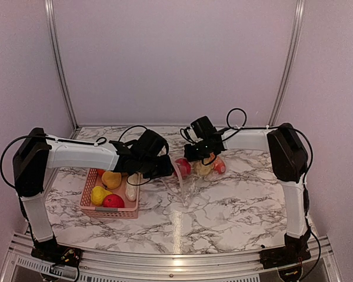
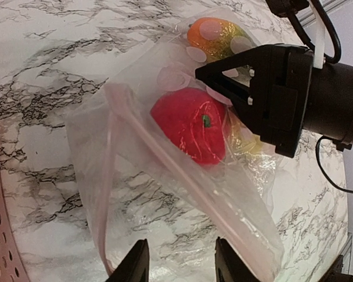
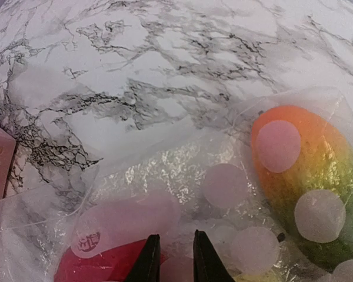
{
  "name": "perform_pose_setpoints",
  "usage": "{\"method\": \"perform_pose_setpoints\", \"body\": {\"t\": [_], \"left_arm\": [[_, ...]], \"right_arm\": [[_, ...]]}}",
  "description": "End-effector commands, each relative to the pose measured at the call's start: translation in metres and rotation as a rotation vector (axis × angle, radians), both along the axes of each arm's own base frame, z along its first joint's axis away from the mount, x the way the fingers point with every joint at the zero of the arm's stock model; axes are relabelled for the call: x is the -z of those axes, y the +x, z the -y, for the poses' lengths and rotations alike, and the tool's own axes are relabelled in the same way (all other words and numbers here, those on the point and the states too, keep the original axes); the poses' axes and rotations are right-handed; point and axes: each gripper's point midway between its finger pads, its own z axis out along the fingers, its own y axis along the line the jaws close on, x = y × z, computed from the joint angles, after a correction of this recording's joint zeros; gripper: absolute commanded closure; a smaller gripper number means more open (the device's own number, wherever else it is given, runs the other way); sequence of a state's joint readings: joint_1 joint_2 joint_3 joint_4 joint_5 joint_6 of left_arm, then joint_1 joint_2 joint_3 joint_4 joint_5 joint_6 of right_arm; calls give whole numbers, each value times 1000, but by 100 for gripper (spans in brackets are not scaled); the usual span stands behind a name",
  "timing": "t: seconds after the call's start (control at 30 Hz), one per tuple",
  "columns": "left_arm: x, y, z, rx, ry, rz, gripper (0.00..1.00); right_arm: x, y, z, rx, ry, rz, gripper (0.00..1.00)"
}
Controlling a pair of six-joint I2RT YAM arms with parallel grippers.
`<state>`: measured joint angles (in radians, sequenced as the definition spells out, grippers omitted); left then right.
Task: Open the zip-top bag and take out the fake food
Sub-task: Pick up the fake fruit from the zipper food storage bag.
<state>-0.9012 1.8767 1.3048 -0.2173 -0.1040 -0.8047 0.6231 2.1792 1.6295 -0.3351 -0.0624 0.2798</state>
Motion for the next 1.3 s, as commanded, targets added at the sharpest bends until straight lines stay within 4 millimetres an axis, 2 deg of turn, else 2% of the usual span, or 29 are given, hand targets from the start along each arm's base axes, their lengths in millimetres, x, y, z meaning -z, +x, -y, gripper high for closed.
{"method": "perform_pose_setpoints", "body": {"t": [0.0, 0.17, 0.3, 0.47, 0.67, 0.77, 0.97, 1.07, 1.27], "left_arm": [[-5, -6, -4, 6, -18, 1, 61], [1, -10, 2, 15, -32, -7, 61], [-5, -4, 10, 23, -41, 10, 57], [2, 2, 14, 24, -14, 4, 56], [13, 8, 10, 9, 8, -4, 56], [15, 9, 7, 7, 18, 0, 55], [18, 6, 3, 6, 26, -2, 55], [19, 5, 2, 6, 26, -5, 55], [19, 4, 2, 8, 20, -5, 55]], "right_arm": [[3, -4, 5, 4, 0, -13, 81], [7, -7, 3, -12, -11, -15, 79], [12, -13, 4, -23, -44, -15, 76], [16, -17, 6, -25, -83, -4, 73], [8, -18, 7, -32, -131, 36, 64], [-7, -15, 8, -25, -129, 58, 63], [-59, -5, 7, -10, -63, 122, 59], [-76, -7, 4, -15, -24, 133, 58], [-80, -29, -4, -46, 30, 101, 57]]}}
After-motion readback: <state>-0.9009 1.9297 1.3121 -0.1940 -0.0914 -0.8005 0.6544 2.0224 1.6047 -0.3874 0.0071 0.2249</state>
